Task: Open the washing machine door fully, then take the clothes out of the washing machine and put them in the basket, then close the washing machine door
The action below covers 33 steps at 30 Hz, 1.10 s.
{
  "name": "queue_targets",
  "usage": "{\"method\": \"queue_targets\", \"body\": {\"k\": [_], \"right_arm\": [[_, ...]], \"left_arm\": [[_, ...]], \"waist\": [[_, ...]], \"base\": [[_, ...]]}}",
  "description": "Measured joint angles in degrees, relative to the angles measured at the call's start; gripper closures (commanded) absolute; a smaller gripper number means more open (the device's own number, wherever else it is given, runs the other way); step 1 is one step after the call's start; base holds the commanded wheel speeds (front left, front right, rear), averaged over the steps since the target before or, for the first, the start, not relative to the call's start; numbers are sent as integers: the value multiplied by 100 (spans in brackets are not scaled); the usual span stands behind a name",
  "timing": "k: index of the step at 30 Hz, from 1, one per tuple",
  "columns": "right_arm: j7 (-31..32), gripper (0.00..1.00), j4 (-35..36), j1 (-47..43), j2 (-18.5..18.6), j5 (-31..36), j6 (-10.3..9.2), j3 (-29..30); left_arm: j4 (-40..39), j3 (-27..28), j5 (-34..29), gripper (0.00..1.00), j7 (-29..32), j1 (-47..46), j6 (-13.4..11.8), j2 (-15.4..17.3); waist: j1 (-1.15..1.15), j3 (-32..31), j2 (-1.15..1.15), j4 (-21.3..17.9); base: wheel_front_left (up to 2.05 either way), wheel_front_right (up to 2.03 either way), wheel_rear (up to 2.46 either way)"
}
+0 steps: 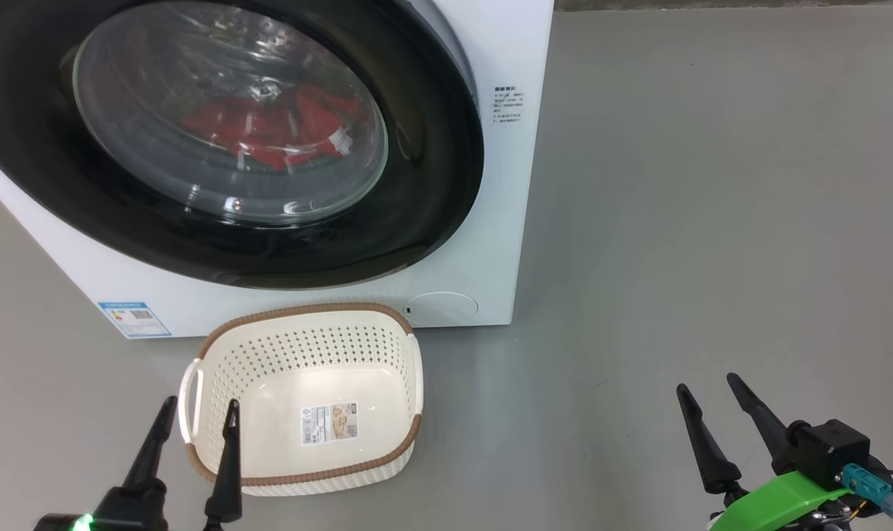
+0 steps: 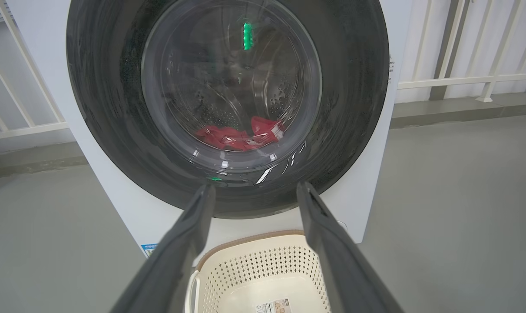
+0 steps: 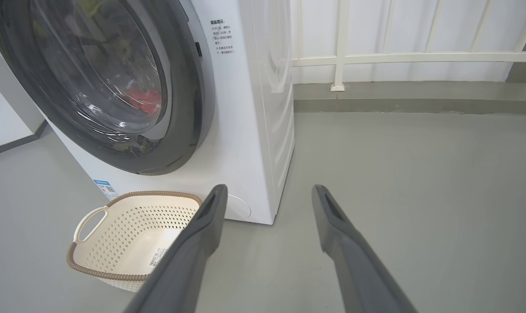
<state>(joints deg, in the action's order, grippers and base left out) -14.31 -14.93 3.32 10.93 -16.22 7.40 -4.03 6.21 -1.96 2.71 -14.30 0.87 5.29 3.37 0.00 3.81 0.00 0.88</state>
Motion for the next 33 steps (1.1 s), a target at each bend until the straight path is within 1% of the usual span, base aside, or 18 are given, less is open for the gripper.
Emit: {"method": "queue_targets", "body": {"k": [9,10,11,12,16,19,21,26,30,33], "right_arm": [[0,0,71,0,-23,-3,0,32],[0,48,99,1,-29,-13,1,29],[0,68,112,2,-35,-37,1,24],[0,100,131,3,-43,-91,0,19],[0,100,219,47,-64,-320,0,-35],[0,100,261,297,-73,-535,0,-93],[-1,100,298,574,-89,-731,0,-110],[-2,100,307,1378,-164,-1608,0,-250],[-26,100,165,2108,-32,-2006,0,-356],[-27,100,-81,2658,52,-2356,0,-498]], "left_arm": [[1,24,0,0,0,2,10,-37],[1,25,0,0,0,2,10,-38],[1,25,0,0,-1,2,11,-40],[1,24,0,0,0,2,12,-41],[0,22,0,0,0,2,53,-45],[-3,3,0,0,0,-2,53,-56],[-5,-23,1,0,0,-8,53,-70],[-14,-101,65,0,0,-129,52,-79],[-29,-199,102,0,-1,-297,49,-91],[-33,-325,188,0,-1,-382,32,-101]], "waist": [[0,-24,0,23],[0,-19,0,26],[0,-12,0,29],[0,-3,0,32],[0,44,0,39],[0,107,0,50],[0,147,0,65],[0,266,0,141],[0,395,0,230],[0,502,0,317]], "base": [[0,0,0],[0,0,0],[0,0,0],[0,0,0],[0,0,0],[0,0,0],[0,0,0],[0,0,0],[0,0,0],[0,0,0]]}}
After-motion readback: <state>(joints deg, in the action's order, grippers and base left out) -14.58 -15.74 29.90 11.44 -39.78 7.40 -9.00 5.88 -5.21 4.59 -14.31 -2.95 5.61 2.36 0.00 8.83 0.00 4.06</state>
